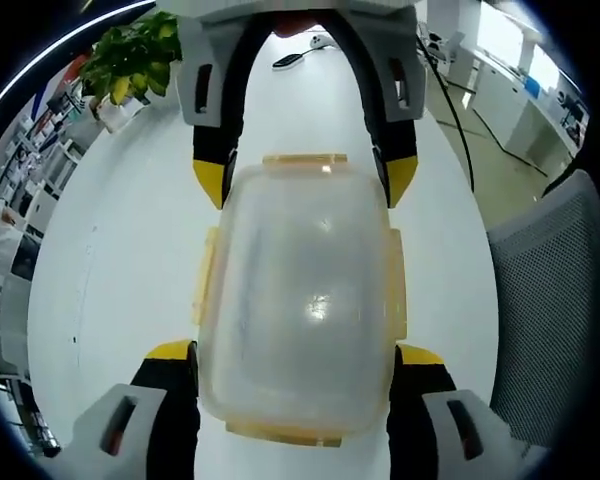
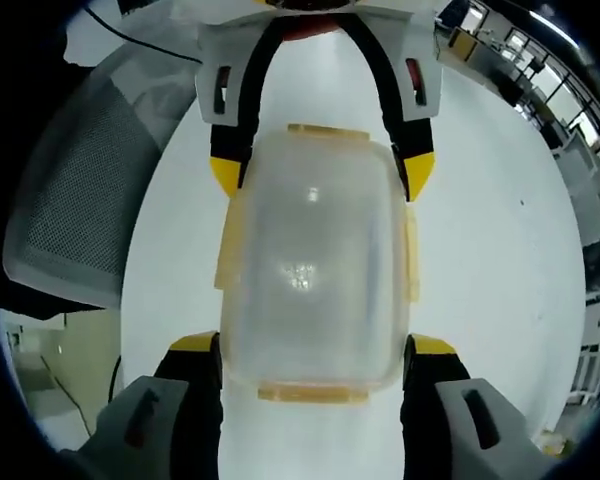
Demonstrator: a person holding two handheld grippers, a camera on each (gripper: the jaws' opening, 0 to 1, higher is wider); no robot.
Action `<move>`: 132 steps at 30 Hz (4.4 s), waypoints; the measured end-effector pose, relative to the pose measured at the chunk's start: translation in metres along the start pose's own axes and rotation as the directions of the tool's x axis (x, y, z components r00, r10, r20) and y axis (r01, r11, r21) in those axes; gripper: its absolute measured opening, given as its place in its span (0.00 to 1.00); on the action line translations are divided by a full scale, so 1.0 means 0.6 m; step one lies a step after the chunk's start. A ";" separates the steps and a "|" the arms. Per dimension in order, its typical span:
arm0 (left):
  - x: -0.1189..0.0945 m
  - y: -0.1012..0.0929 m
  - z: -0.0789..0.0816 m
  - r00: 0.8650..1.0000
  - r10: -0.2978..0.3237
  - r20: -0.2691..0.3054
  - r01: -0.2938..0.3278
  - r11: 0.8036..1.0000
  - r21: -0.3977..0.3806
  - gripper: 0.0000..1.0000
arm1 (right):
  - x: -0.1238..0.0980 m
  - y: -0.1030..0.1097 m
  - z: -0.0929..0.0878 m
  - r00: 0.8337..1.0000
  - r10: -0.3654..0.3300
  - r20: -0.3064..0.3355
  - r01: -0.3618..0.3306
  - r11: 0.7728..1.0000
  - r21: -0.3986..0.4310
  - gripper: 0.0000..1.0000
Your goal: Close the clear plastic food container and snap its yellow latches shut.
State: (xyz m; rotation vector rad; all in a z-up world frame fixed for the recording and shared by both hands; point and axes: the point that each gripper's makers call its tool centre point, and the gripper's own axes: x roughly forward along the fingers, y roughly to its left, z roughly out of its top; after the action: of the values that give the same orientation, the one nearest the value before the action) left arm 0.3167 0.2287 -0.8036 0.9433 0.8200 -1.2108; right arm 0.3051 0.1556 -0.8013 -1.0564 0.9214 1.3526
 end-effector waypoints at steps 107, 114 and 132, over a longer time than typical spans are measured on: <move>-0.050 0.147 -0.191 0.998 -0.061 0.028 0.061 0.998 -0.018 0.81 | 0.079 -0.147 0.194 0.994 -0.050 -0.101 0.056 0.996 0.063 0.74; -0.047 0.160 -0.189 0.998 -0.057 0.028 0.057 0.998 -0.021 0.82 | 0.082 -0.161 0.192 0.992 -0.048 -0.116 0.055 0.997 0.058 0.74; -0.045 0.174 -0.188 0.998 -0.047 0.045 0.047 0.999 -0.003 0.82 | 0.083 -0.172 0.192 0.991 -0.079 -0.106 0.088 0.993 0.085 0.75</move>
State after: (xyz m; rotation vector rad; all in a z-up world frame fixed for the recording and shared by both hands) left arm 0.4123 0.3519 -0.8082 0.8950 0.8124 -1.2661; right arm 0.4011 0.2863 -0.8097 -1.0915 0.9933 1.1870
